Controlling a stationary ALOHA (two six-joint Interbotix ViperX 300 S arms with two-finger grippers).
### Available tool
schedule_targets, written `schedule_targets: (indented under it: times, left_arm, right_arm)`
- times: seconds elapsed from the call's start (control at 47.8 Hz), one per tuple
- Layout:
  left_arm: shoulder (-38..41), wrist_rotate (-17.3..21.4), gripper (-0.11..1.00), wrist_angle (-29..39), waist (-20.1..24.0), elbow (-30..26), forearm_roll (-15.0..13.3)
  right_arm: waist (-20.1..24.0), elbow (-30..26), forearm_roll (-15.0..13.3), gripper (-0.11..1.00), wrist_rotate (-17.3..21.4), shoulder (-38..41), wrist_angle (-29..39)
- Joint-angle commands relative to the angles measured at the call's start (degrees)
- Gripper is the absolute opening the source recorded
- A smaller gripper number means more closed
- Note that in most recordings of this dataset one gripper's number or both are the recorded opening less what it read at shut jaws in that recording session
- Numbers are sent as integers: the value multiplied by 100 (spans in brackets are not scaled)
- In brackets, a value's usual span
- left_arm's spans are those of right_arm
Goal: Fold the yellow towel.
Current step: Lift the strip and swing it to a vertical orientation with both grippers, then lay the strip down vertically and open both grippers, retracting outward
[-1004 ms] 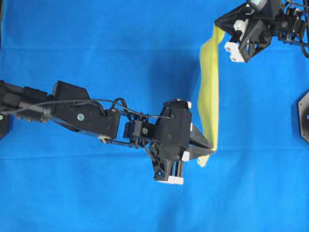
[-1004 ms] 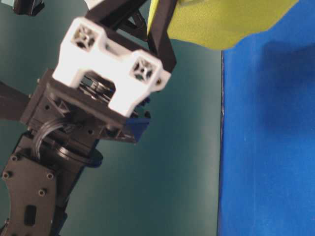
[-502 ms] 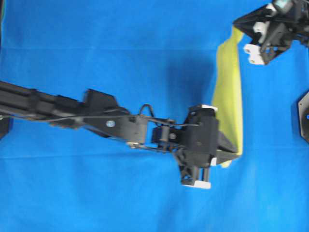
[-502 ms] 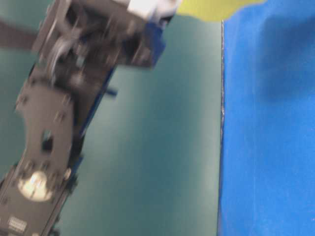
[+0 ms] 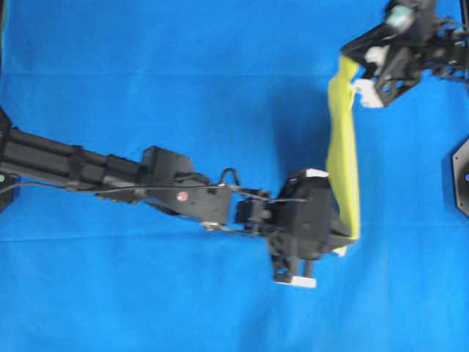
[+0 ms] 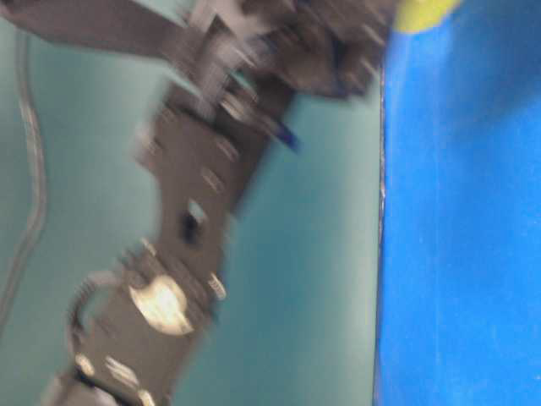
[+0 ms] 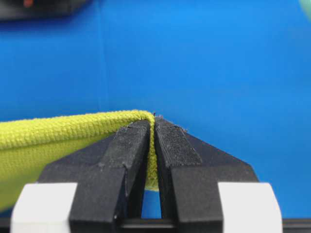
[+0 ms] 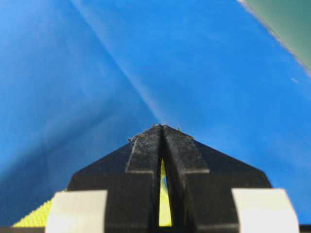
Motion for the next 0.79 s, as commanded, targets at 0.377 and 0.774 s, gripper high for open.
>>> schedule_targets:
  times: [0.377, 0.774]
  left_arm:
    - [-914, -782, 3, -1116, -580, 1898, -9]
    - [-940, -800, 3, -1107, -562, 1995, -9]
  right_arm:
    - [536, -1424, -44, 1, 0, 1819, -633]
    - [571, -1468, -70, 1, -44, 1995, -659]
